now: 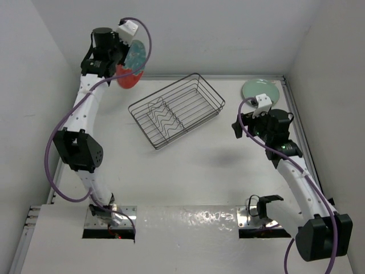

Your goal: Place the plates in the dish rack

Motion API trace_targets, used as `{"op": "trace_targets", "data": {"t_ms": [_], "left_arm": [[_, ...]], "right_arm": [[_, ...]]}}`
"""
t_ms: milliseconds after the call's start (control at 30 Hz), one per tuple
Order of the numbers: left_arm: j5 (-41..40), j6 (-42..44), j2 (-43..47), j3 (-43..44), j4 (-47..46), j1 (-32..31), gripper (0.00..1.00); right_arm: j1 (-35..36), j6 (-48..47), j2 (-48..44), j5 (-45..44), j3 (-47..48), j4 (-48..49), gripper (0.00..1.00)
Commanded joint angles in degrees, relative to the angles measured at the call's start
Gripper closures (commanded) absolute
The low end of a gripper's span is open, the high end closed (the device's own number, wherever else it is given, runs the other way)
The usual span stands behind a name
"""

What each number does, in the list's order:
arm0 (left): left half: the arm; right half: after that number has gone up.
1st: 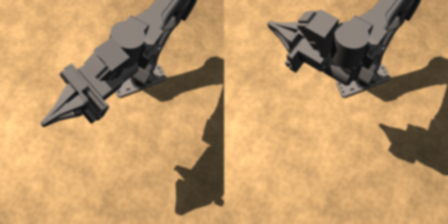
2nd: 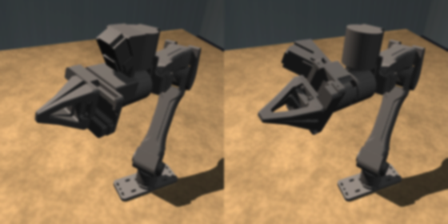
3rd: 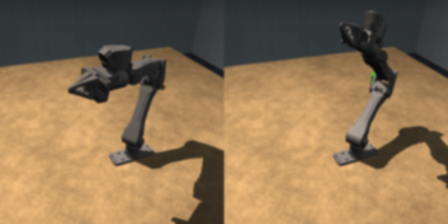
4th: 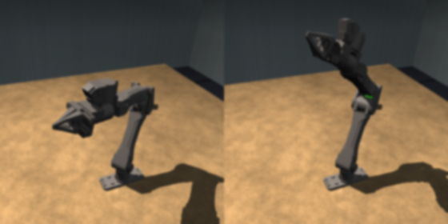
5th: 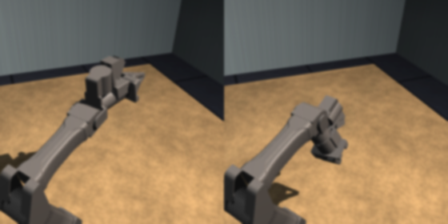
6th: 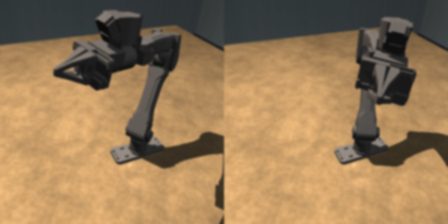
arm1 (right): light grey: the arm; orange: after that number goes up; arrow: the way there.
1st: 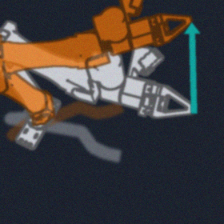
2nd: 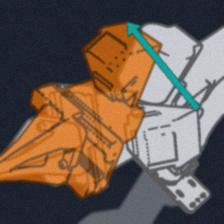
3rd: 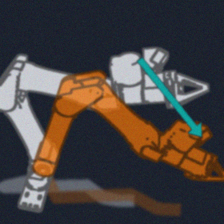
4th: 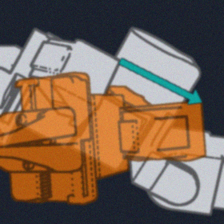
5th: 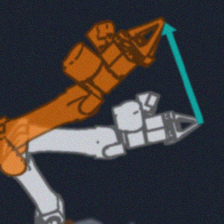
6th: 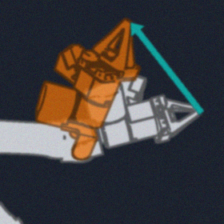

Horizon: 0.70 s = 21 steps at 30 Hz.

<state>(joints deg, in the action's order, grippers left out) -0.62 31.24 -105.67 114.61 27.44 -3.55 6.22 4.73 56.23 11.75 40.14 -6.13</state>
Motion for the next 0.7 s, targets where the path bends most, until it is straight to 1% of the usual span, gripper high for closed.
{"op": "trace_targets", "data": {"t_ms": [0,100,200,333,433,533,567,667], "left_arm": [[1.7,1.4,4.4,5.8,-10.7,-4.2,1.00],[6.1,1.1,5.1,5.6,-7.5,-6.2,1.00],[8.5,3.3,5.2,4.1,-5.6,-8.0,1.00],[10.3,6.6,5.3,-1.2,-7.5,-9.2,1.00],[11.4,7.8,4.8,-2.4,-8.5,-9.8,1.00],[16.4,7.8,4.2,-2.4,-7.1,-9.8,1.00],[19.3,8.0,4.0,-2.3,-6.4,-9.8,1.00],[22.1,8.5,4.3,-3.1,-4.3,-9.8,1.00]], "right_arm": [[0.4,0.5,-2.2,-1.8,-1.4,1.4,0.13],[0.4,0.6,-3.2,-2.3,-2.1,1.3,0.12],[0.4,0.7,-3.7,-2.3,-2.6,0.8,0.12],[0.4,0.5,-3.9,-2.3,-2.7,0.0,0.12],[0.4,0.1,-3.9,-2.3,-2.6,-0.4,0.12],[0.5,-0.4,-4.3,-3.0,-2.4,-1.3,0.12],[0.4,-0.5,-4.4,-3.2,-2.4,-1.5,0.12],[0.4,-0.8,-5.2,-3.9,-3.5,-1.9,0.12]]}}
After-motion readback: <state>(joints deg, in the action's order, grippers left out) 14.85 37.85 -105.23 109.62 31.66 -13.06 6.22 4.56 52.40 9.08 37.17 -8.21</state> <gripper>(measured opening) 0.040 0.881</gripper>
